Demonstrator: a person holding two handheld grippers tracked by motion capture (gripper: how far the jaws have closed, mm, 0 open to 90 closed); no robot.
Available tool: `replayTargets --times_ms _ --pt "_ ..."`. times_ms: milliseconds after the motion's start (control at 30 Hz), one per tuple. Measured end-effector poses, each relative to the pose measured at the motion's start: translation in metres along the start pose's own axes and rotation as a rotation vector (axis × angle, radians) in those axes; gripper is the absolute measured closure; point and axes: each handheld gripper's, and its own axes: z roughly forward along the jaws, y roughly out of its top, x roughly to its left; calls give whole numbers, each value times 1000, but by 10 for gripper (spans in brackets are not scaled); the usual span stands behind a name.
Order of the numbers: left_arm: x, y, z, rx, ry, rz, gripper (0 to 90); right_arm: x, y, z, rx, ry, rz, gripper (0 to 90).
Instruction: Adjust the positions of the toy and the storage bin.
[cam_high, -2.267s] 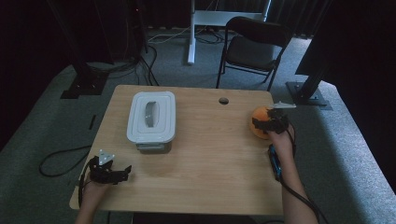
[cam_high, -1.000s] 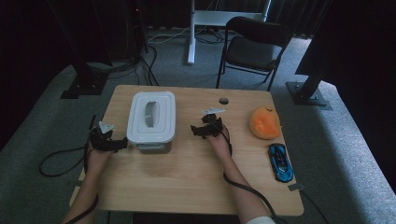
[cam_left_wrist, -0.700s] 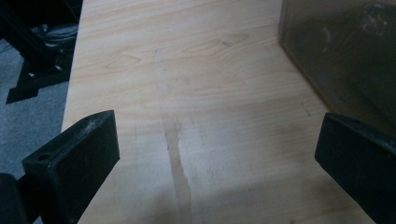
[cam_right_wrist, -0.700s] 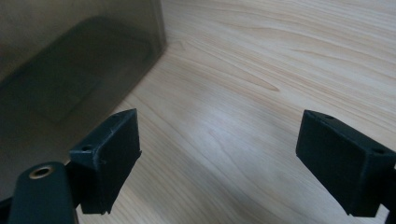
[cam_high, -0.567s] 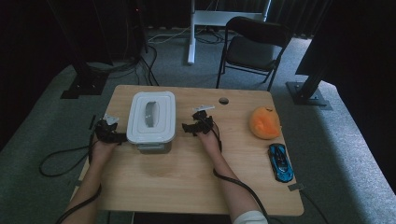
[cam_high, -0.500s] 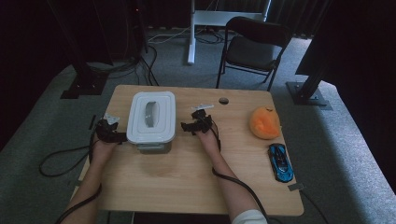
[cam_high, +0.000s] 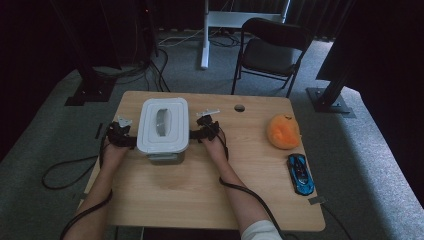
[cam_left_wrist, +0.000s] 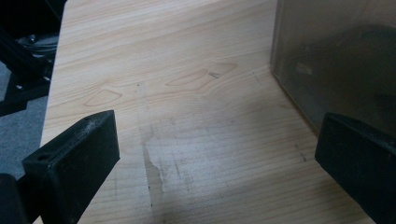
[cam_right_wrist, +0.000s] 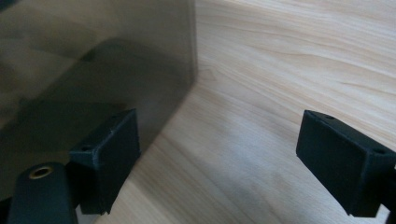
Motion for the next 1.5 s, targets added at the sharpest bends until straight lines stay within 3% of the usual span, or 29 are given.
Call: replayTargets --times_ms 67,167,367,500,1100,1267,1500 --pt "-1 0 0 1 -1 4 3 1 0 0 14 -5 -10 130" --pt "-11 1 -2 -38 -8 32 3 -3 0 -2 4 -2 -7 135" --pt "-19 2 0 -23 -13 14 4 -7 -1 -7 -1 -5 -10 170" --pt "-28 5 0 -11 -21 26 4 -12 -3 -10 12 7 5 170" --pt "-76 18 2 3 -52 93 4 -44 -32 -47 7 -6 10 187" --pt "-91 22 1 11 -55 126 4 -52 -39 -58 12 -20 -4 188" --pt "-107 25 0 14 -72 141 4 -61 -49 -73 18 -22 -28 188"
